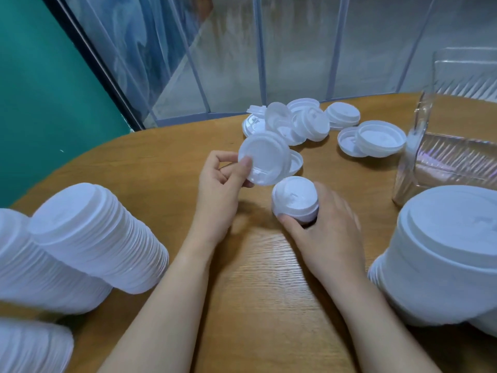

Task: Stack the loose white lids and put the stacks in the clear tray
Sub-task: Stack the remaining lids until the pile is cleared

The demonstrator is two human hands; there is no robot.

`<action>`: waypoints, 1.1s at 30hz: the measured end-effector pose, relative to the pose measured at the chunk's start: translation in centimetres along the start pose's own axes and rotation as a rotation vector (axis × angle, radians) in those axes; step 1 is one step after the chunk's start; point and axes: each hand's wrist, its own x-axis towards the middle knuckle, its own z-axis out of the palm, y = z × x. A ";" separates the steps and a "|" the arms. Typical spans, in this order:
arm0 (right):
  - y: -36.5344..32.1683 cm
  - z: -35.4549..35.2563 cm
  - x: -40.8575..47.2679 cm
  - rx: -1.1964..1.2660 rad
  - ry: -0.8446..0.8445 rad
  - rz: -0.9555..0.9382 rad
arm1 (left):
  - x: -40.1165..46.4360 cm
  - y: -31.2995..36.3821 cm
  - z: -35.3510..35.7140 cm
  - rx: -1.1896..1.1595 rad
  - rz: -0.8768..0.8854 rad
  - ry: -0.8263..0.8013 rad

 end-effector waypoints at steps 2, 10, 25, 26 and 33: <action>-0.1 0.0 0.0 -0.007 -0.003 -0.001 | -0.2 -0.2 0.4 0.040 -0.031 -0.045; -0.2 -0.2 -0.1 -0.022 -0.017 -0.002 | -0.3 -1.1 1.6 0.150 -0.119 -0.125; -0.2 -0.2 -0.1 0.010 -0.024 -0.009 | 0.2 -2.1 2.5 0.241 -0.138 -0.191; -0.1 -0.1 0.0 0.007 -0.025 -0.013 | 0.3 -2.1 2.5 0.248 -0.140 -0.193; 0.0 -0.1 -0.1 0.014 0.000 -0.028 | 0.5 -2.1 2.6 0.285 -0.156 -0.169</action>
